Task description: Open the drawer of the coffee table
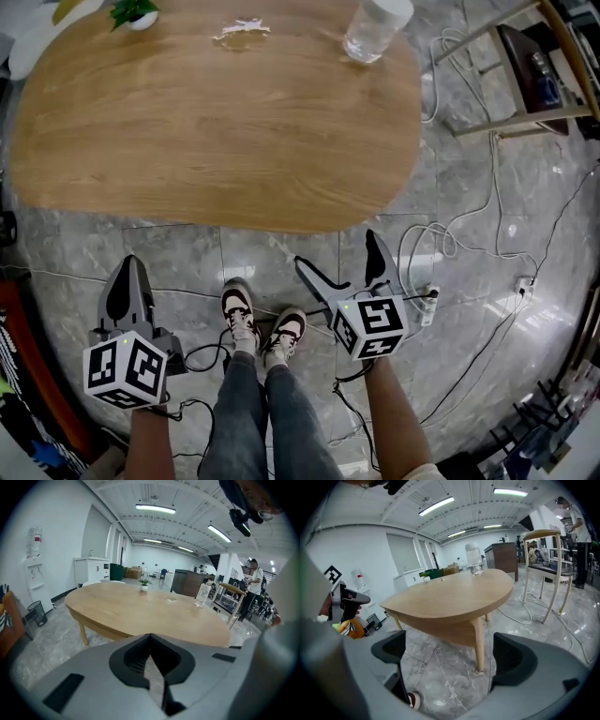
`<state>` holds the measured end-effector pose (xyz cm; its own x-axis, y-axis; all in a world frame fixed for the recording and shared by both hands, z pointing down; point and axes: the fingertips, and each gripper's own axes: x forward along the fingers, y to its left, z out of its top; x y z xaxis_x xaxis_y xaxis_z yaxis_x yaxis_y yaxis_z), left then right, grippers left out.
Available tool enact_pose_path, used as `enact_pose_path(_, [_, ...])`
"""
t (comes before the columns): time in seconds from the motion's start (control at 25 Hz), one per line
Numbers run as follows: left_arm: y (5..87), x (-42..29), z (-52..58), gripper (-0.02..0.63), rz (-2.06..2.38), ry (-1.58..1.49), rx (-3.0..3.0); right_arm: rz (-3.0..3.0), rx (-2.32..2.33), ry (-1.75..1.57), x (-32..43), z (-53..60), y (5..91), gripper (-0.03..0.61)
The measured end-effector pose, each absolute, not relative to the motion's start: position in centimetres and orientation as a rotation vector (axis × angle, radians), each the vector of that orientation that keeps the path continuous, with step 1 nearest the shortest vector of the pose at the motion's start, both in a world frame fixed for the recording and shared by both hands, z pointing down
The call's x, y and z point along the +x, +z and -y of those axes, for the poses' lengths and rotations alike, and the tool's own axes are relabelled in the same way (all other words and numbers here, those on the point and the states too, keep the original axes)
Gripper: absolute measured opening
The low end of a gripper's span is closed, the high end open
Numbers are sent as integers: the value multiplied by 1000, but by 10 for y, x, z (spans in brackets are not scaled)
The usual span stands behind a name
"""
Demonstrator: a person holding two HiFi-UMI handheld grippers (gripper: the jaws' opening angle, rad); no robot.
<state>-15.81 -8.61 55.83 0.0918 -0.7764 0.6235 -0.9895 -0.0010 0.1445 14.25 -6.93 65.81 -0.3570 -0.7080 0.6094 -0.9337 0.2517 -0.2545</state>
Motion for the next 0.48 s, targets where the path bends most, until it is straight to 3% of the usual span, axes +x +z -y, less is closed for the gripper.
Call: enact_pose_path(0.48, [560,-161,84,-6,1760,486,1774,2233,1290,744,134,97,684,565])
